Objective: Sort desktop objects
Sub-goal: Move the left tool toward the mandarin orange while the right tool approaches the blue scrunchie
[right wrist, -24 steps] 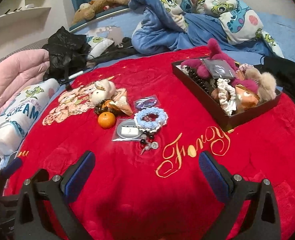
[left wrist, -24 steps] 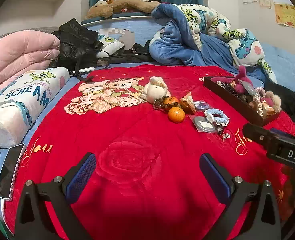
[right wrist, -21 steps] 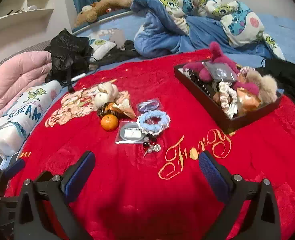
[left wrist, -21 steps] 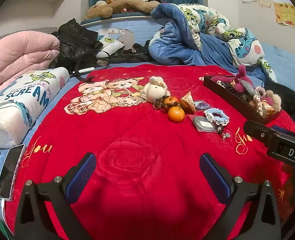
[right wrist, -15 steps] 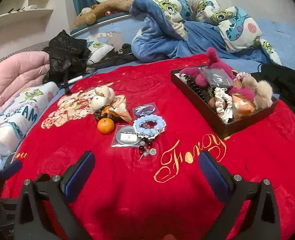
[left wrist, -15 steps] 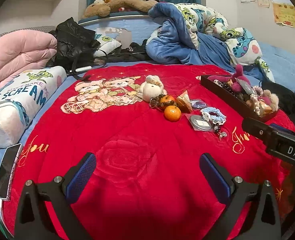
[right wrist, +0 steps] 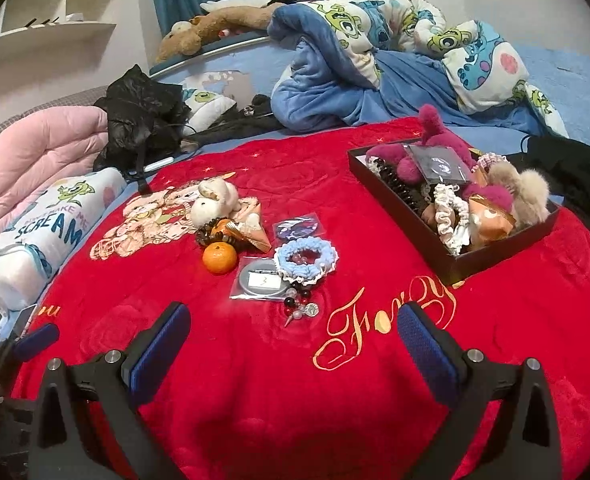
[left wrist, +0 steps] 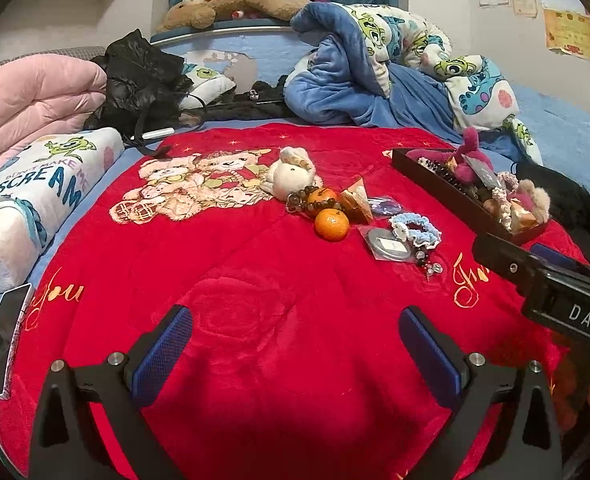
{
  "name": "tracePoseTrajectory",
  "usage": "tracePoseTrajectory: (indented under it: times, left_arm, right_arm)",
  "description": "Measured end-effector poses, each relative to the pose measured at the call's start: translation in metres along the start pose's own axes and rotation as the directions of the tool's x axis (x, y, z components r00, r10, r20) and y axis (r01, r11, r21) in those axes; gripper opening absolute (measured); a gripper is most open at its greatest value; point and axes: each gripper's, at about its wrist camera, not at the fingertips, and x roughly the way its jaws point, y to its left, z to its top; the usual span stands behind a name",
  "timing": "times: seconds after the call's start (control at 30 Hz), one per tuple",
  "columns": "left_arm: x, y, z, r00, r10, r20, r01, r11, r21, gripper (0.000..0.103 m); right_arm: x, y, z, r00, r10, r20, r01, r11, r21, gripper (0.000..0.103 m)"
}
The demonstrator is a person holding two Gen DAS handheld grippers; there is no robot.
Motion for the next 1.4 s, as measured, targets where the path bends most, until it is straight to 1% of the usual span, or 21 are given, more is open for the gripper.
tracePoseTrajectory:
  times: [0.23, 0.4, 0.47, 0.53, 0.63, 0.73, 0.9, 0.97, 1.03, 1.07, 1.13, 1.23, 1.3, 1.4]
  left_arm:
    - [0.003, -0.009, -0.001, 1.0, 0.002, -0.008, -0.002, 1.0, 0.019, 0.103]
    - [0.005, -0.014, 0.002, 1.0, -0.009, -0.01, 0.01, 1.0, 0.024, 0.103]
    - [0.008, -0.016, 0.006, 0.999, -0.038, -0.012, 0.038, 0.999, 0.016, 0.103]
    - [0.011, -0.017, 0.01, 0.999, -0.051, -0.012, 0.051, 0.999, 0.013, 0.103]
    - [0.017, -0.018, 0.016, 0.999, -0.054, -0.008, 0.054, 0.999, 0.007, 0.103]
    - [0.027, -0.018, 0.026, 0.998, -0.056, -0.016, 0.056, 0.998, -0.002, 0.103]
    - [0.05, -0.024, 0.038, 0.999, -0.027, -0.036, 0.028, 0.999, 0.043, 0.103]
    - [0.06, -0.026, 0.042, 0.999, -0.01, -0.034, 0.012, 0.998, 0.058, 0.103]
    - [0.069, -0.025, 0.046, 0.999, -0.028, -0.044, 0.03, 0.999, 0.041, 0.103]
    - [0.074, -0.023, 0.049, 0.997, -0.049, -0.052, 0.05, 0.999, 0.019, 0.103]
    - [0.084, -0.022, 0.054, 0.995, -0.08, -0.065, 0.081, 0.997, 0.004, 0.103]
    - [0.098, -0.027, 0.059, 0.996, -0.055, -0.074, 0.058, 0.998, 0.032, 0.103]
    - [0.11, -0.03, 0.062, 0.996, -0.032, -0.086, 0.037, 0.998, 0.056, 0.103]
    - [0.124, -0.03, 0.066, 0.995, -0.022, -0.099, 0.029, 0.997, 0.068, 0.103]
  right_arm:
    - [0.001, -0.01, 0.001, 1.0, 0.016, -0.008, -0.016, 0.999, 0.041, 0.103]
    - [-0.002, -0.01, 0.001, 0.999, 0.031, 0.011, -0.031, 0.999, 0.022, 0.103]
    - [0.0, -0.01, 0.003, 0.999, 0.037, 0.013, -0.037, 0.999, 0.013, 0.099]
    - [0.003, -0.011, 0.005, 0.999, 0.033, 0.01, -0.033, 0.999, 0.008, 0.095]
    - [0.008, -0.017, 0.009, 0.999, 0.039, 0.006, -0.039, 0.999, 0.026, 0.095]
    - [0.014, -0.023, 0.016, 0.998, 0.056, 0.007, -0.056, 0.997, 0.06, 0.095]
    - [0.028, -0.027, 0.024, 0.998, 0.055, 0.001, -0.055, 0.997, 0.059, 0.094]
    - [0.034, -0.027, 0.024, 0.999, 0.048, -0.013, -0.048, 0.998, 0.05, 0.091]
    - [0.039, -0.027, 0.025, 0.999, 0.051, -0.018, -0.05, 0.998, 0.044, 0.087]
    - [0.043, -0.028, 0.027, 0.999, 0.051, -0.019, -0.05, 0.998, 0.045, 0.086]
    - [0.051, -0.029, 0.03, 0.999, 0.047, -0.02, -0.046, 0.998, 0.038, 0.083]
    - [0.065, -0.029, 0.036, 0.999, 0.027, -0.025, -0.027, 0.999, 0.018, 0.077]
    - [0.075, -0.031, 0.039, 0.999, 0.027, -0.036, -0.027, 1.0, 0.011, 0.077]
    - [0.089, -0.033, 0.045, 0.999, 0.002, -0.045, -0.002, 1.0, -0.007, 0.077]
